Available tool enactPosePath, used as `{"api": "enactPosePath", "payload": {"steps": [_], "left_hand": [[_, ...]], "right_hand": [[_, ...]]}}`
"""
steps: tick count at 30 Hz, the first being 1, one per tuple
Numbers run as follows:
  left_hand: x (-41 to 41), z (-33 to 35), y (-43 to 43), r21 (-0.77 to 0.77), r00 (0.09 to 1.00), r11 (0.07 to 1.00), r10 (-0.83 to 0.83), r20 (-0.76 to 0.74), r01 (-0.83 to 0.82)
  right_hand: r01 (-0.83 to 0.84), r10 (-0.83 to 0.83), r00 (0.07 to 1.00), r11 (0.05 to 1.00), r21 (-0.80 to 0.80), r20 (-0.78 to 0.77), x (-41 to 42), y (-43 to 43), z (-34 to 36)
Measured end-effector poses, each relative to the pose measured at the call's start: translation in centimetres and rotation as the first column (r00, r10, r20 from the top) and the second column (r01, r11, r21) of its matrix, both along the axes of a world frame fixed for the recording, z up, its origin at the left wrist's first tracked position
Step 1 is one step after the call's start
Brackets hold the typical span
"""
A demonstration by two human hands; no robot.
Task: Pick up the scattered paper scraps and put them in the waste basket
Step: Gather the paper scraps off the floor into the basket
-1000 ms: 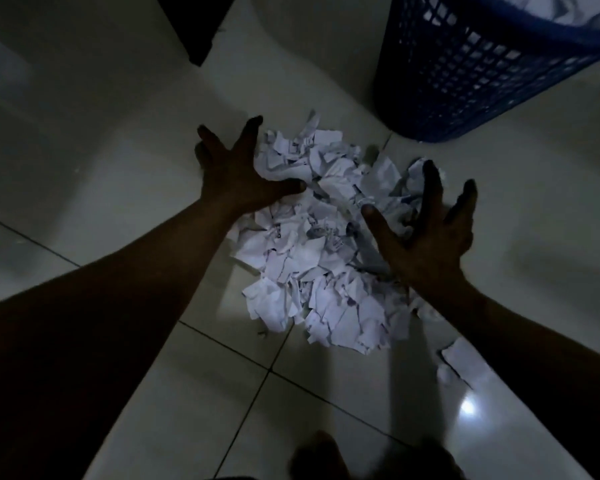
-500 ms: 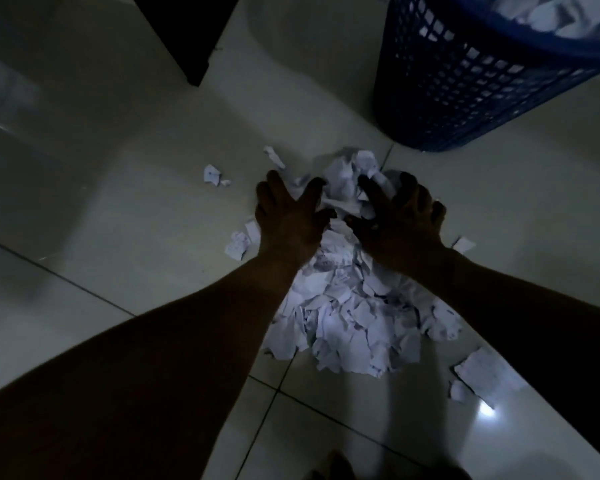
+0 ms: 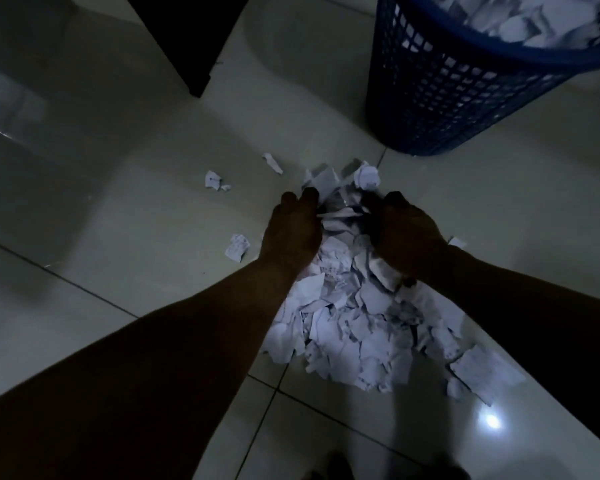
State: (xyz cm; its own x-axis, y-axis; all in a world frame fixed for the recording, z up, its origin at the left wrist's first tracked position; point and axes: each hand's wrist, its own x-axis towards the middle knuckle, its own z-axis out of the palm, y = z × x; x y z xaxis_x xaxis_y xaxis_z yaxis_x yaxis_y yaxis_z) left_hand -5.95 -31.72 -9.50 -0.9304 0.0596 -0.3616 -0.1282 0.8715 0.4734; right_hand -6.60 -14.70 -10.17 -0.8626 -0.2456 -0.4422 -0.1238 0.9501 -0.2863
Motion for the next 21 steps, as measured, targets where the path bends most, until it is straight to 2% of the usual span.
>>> {"api": "enactPosePath", "payload": {"steps": [5, 10, 21], "left_hand": [[-0.8, 2.5, -0.7, 0.096, 0.998, 0.993, 0.068, 0.019, -0.069], [-2.0, 6.3, -0.9, 0.189, 0.970, 0.952, 0.227, 0.088, -0.240], [-3.1, 10.1, -1.2, 0.278, 0.909, 0.866, 0.387, 0.152, -0.415]], "right_hand": [[0.195, -0.224, 0.972, 0.937, -0.289, -0.070, -1.1, 0.0, 3.0], [0.234, -0.307, 0.947, 0.859, -0.456, -0.092, -1.7, -0.9, 7.7], [0.071, -0.316, 0.869, 0.842, -0.534, -0.382, -3.6, -0.8, 17.9]]}}
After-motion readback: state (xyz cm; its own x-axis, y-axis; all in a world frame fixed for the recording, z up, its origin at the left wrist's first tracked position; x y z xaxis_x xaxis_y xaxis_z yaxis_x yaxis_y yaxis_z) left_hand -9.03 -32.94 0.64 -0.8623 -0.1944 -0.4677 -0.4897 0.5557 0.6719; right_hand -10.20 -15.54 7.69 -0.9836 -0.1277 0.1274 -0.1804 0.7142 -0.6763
